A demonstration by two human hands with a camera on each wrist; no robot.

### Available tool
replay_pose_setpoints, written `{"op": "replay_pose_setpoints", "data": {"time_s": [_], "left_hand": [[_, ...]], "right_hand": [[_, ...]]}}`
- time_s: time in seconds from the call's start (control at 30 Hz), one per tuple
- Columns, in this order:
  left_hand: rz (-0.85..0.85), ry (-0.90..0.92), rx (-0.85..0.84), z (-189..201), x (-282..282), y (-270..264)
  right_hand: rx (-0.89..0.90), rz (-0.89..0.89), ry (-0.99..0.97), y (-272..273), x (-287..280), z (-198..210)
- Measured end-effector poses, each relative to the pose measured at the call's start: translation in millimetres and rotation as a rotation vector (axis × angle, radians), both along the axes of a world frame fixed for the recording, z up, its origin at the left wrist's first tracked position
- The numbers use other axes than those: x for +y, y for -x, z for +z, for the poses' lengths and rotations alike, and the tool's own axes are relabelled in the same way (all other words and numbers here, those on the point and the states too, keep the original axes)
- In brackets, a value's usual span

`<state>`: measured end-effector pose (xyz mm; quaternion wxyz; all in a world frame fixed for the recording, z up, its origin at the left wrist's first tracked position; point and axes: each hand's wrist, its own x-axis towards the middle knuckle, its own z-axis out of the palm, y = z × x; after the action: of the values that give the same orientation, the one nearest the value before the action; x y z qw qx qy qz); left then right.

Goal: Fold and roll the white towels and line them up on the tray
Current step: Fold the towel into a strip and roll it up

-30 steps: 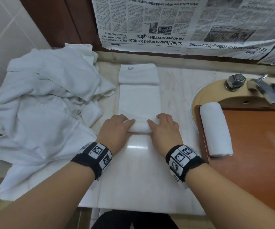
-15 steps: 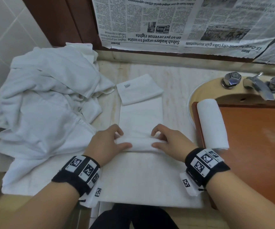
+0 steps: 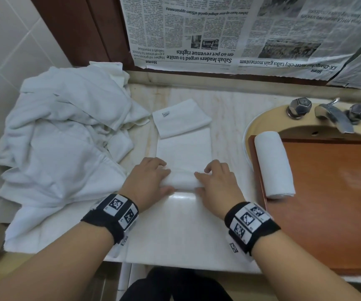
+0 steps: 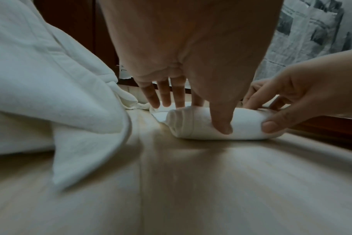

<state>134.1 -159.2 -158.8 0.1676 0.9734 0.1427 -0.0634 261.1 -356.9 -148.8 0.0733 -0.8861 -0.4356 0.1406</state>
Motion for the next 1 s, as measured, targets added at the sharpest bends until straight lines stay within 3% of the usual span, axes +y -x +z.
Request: {"op": "replay_pose_setpoints", "data": {"time_s": [0.13, 0.27, 0.37, 0.47, 0.57, 0.67, 0.83, 1.0], "left_hand": [[0.001, 0.063, 0.107, 4.2, 6.0, -6.7], [0.182, 0.221, 0.089, 6.1, 9.4, -17.1], [0.4, 0.277, -0.039, 7.3, 7.2, -24.2], [0.454, 0.226, -0.067, 6.8, -0.9, -31.1], [0.385, -0.063, -0.071, 7.0, -8.2, -37.4], [0.254, -0.213, -0.078, 3.0, -12.0, -40.3], [0.043, -0.197, -0.006, -7.6, -7.0, -29.9], [-0.115, -0.043, 0.112, -2.5, -8.2, -12.9]], "right_hand": [[0.269, 0.031, 0.118, -34.5, 8.5, 12.7], [0.522, -0.143, -0.059, -48.9, 7.5, 16.4], [0.421, -0.204, -0.176, -41.5, 10.2, 10.3], [0.263, -0.138, -0.073, -28.2, 16.3, 3.3], [0.155, -0.064, 0.093, -21.0, 21.6, 0.9], [0.05, -0.052, 0.122, -26.9, 29.8, 3.7], [0.117, -0.025, 0.187, -47.0, 36.5, 22.0], [0.331, 0.061, 0.368, -52.8, 27.6, 38.0]]}}
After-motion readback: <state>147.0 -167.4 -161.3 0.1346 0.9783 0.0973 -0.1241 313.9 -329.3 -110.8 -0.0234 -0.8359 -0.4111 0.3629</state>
